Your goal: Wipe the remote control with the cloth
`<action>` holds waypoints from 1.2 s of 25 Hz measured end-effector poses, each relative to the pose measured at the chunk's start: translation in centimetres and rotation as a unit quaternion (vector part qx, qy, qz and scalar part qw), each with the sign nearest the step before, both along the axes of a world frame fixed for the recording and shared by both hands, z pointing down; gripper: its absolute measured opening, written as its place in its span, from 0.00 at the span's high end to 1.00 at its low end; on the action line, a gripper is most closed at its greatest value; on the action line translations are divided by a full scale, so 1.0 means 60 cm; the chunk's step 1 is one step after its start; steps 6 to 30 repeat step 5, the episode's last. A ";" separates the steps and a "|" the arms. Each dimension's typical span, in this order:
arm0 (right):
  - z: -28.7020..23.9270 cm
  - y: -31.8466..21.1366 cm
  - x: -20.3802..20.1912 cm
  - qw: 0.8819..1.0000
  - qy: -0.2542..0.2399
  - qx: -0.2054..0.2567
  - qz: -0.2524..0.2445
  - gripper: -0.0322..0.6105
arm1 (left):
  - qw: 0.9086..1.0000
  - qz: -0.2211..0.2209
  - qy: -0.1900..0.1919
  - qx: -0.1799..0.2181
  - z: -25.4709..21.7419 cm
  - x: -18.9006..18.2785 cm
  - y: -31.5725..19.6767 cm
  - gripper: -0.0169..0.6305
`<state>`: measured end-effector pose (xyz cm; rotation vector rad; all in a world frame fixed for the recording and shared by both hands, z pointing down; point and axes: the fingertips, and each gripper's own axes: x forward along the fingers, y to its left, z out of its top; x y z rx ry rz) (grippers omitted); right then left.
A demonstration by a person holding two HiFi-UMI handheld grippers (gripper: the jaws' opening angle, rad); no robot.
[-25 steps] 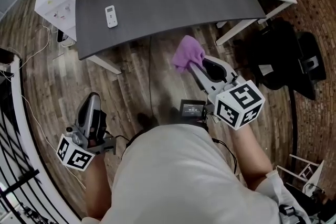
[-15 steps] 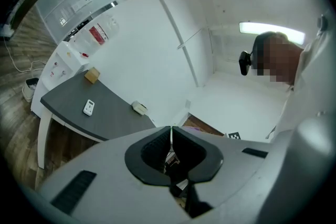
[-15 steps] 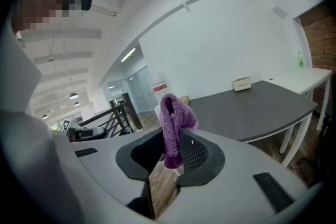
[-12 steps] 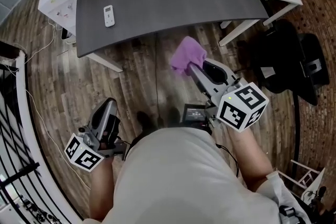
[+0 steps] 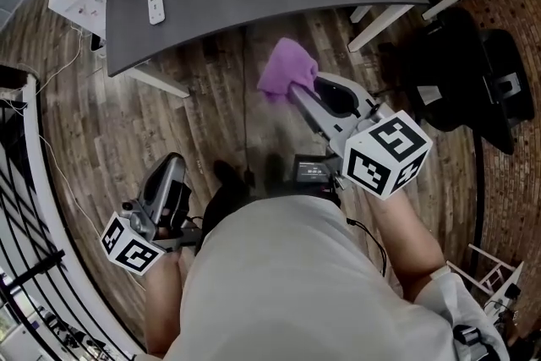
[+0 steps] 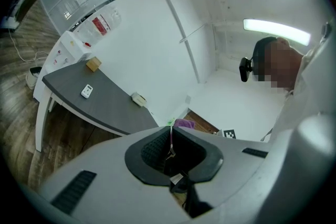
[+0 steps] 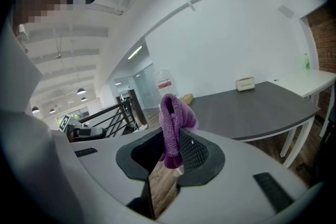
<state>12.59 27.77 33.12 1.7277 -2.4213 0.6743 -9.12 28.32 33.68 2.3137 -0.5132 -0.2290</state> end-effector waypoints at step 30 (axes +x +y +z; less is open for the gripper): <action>0.024 0.013 0.004 1.000 -0.009 -0.006 -0.003 0.81 | 1.000 0.001 0.004 -0.015 0.018 0.011 0.031 0.95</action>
